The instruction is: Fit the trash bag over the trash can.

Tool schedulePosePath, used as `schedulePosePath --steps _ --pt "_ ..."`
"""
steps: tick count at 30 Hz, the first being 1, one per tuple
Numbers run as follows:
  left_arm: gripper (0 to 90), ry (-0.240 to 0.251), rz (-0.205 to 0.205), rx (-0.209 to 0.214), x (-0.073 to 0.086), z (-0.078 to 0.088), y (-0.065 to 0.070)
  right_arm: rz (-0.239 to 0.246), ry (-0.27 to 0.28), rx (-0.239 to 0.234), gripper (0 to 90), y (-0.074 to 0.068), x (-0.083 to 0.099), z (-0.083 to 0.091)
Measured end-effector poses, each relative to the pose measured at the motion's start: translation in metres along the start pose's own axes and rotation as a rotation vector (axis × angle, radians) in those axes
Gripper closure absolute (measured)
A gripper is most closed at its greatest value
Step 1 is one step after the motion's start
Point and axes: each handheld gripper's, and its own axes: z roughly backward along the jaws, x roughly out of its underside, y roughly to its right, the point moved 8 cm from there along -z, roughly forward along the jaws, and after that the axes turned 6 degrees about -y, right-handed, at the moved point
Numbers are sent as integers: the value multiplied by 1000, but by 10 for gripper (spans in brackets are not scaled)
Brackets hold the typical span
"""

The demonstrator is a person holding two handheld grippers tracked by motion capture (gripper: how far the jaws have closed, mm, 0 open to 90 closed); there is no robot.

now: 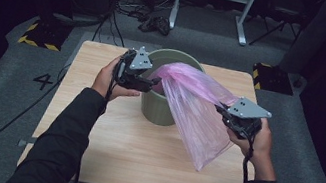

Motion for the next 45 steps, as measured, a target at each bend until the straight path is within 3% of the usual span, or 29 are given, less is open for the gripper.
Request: schedulePosePath --steps 3,7,12,16,18,23,26,33,36,38,41,45 --pt "282 56 23 26 -9 9 5 -6 3 0 890 4 -2 4" --pt "264 81 -13 85 -22 11 26 3 10 -1 888 3 -8 6" --pt "254 54 -83 159 -34 -2 60 19 18 -1 880 -1 -17 5" --pt "290 15 -129 159 -37 -15 76 33 26 -3 879 -6 -26 5" --pt "356 2 -143 151 -38 -19 80 39 33 -11 879 -9 -31 4" --pt "564 -44 -170 89 -34 -27 77 53 39 -22 876 -15 -37 2" --pt "679 -49 -217 37 -31 -26 73 55 44 -36 866 -19 -40 1" --pt "885 -48 -219 35 -24 -21 62 45 63 -44 793 -24 -44 -3" --pt "900 -49 -221 28 -22 -20 59 45 70 -51 733 -26 -44 -4" --pt "900 -55 -221 17 -21 -19 56 36 82 -34 596 -25 -45 -4" --pt "900 -57 -201 12 -18 -17 50 6 94 -38 465 -23 -44 -2" --pt "900 -52 -176 14 -14 -14 41 -22 118 -55 379 -21 -36 5"
